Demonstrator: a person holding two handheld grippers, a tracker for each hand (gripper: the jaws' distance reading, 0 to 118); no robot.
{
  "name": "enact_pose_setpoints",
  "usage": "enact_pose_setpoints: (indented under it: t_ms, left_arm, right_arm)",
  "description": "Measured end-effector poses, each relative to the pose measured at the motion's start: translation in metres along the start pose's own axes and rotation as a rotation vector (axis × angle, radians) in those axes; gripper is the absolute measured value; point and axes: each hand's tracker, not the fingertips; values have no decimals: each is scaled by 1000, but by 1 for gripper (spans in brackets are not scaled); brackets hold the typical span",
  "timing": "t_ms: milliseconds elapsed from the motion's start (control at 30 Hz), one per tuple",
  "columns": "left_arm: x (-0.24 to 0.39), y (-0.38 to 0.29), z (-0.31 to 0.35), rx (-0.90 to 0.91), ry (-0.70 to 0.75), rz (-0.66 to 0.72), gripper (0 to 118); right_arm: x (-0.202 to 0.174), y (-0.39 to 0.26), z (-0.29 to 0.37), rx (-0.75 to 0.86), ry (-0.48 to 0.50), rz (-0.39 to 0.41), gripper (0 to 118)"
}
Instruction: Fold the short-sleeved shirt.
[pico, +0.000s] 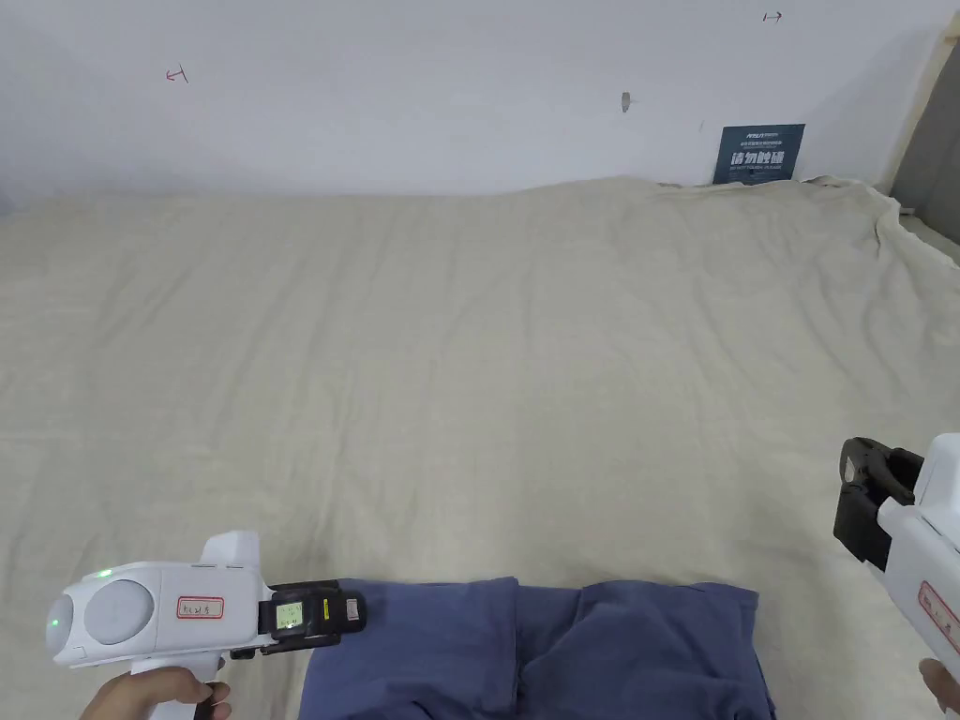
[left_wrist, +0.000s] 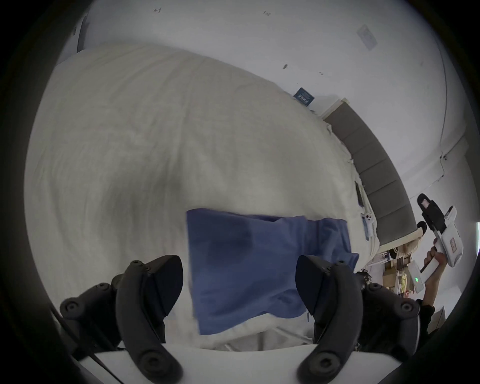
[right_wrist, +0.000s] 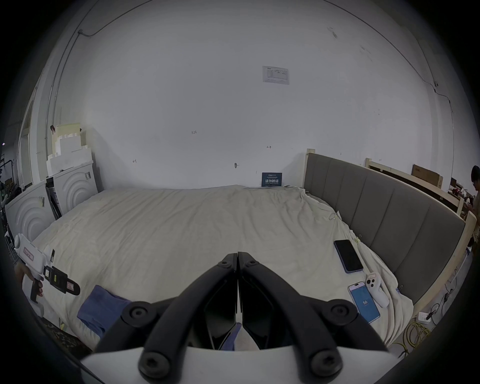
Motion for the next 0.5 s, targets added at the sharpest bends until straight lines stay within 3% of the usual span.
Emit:
enact_pose_setpoints:
  t_ms: [233,367,467,500]
  left_arm:
    - [-22,-6,-40,-74,32,59,91]
    - [-16,-12,-56,-99,17,30,65]
    - [-12,-16,-59,-95,45,13,56]
    - [-12,-15,-58,-92,47,14,47]
  right_arm:
    - [0,-2,-3,-14,-4,11,0]
    - [4,-5,-6,-22,-15,10,0]
    - [7,-6,-6,-27,-21,7,0]
    - [7,-6,-7,-26,-22,5,0]
